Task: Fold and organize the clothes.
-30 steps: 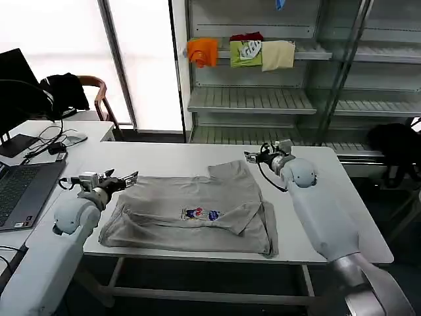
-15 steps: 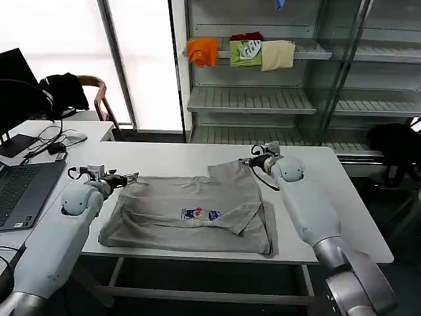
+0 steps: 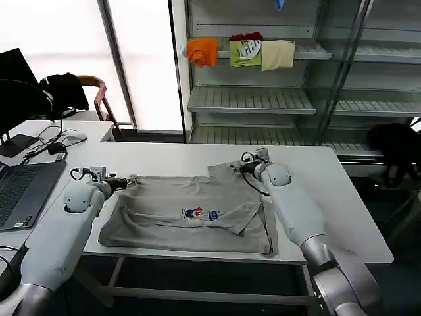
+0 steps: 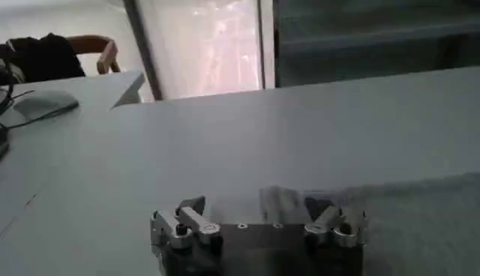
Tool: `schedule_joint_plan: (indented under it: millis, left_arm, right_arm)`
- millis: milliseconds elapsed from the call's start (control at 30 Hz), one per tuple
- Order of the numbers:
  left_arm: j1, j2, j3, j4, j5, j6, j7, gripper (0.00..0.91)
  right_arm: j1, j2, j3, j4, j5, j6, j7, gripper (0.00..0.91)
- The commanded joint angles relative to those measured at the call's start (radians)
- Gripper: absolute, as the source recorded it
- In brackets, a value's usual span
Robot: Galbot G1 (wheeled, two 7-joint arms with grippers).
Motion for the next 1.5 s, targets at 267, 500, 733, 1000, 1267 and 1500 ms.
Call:
schedule_joint_plan:
  millis: [267,500,733,1000,1267,1500]
  left_arm:
    - [0.007,-0.005,0.004,0.003,0.019,0.002,0.035,0.01]
    - [0.035,0.012,-0.007,-0.024,0.02,0.002,0.087,0.0]
    - [0.048,0.019,-0.024,-0.073,-0.02,0.0,0.106,0.0]
    - [0.042,0.035,-0.034,-0.138,-0.076,-0.001,0.084,0.0]
    - [0.124,0.066,-0.084,-0.271,-0.121,-0.002,0.051,0.0]
    - [0.233,0.089,-0.158,-0.375,-0.136,-0.018,0.027,0.0]
  right_arm:
    - [-0.019,0.006,-0.004,-0.002,-0.011,-0.02,-0.029,0.0]
    - [-0.037,-0.015,-0.005,0.032,-0.016,-0.021,-0.09,0.0]
    - [-0.048,-0.037,-0.013,0.097,-0.005,-0.017,-0.094,0.0]
    - [-0.061,-0.082,-0.043,0.238,0.049,-0.039,-0.079,0.0]
    - [-0.084,-0.176,-0.078,0.468,0.144,-0.08,-0.055,0.0]
    - [-0.161,-0.26,-0.098,0.676,0.226,-0.118,-0.046,0.0]
